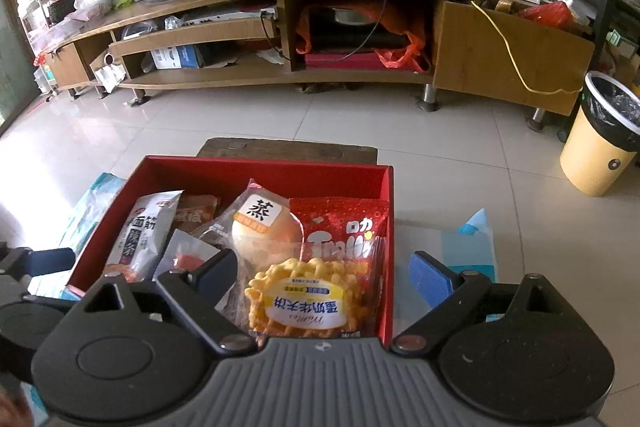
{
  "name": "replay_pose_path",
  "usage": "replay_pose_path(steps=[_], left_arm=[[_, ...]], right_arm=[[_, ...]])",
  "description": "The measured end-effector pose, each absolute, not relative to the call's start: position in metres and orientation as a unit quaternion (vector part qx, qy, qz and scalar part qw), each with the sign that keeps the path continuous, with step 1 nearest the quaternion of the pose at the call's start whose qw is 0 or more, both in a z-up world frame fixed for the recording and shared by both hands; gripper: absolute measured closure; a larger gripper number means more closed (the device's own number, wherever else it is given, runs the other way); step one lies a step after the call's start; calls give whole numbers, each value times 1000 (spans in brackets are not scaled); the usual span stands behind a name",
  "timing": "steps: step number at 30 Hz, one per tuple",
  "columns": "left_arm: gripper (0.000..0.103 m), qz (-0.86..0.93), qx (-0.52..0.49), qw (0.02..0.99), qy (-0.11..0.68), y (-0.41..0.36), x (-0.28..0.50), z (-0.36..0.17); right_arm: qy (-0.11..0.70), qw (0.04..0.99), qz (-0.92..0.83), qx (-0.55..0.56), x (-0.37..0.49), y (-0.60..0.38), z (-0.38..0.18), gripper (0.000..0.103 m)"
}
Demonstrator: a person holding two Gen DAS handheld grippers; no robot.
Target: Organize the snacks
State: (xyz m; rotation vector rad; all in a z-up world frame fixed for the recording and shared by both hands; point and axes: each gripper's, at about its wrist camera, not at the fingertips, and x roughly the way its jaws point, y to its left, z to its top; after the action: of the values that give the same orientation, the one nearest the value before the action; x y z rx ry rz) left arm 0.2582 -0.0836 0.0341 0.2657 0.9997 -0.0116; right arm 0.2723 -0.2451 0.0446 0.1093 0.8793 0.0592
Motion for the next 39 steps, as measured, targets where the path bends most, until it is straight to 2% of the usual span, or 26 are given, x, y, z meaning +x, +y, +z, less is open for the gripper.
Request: replay_pose_path(steps=[14, 39], left_arm=[[0, -13, 96, 881, 463, -74, 226, 53], [0, -29, 100, 884, 456, -80, 177, 56]], right_arm=[[437, 897, 1, 66, 218, -252, 47, 13], [443, 893, -5, 76, 169, -255, 46, 13]])
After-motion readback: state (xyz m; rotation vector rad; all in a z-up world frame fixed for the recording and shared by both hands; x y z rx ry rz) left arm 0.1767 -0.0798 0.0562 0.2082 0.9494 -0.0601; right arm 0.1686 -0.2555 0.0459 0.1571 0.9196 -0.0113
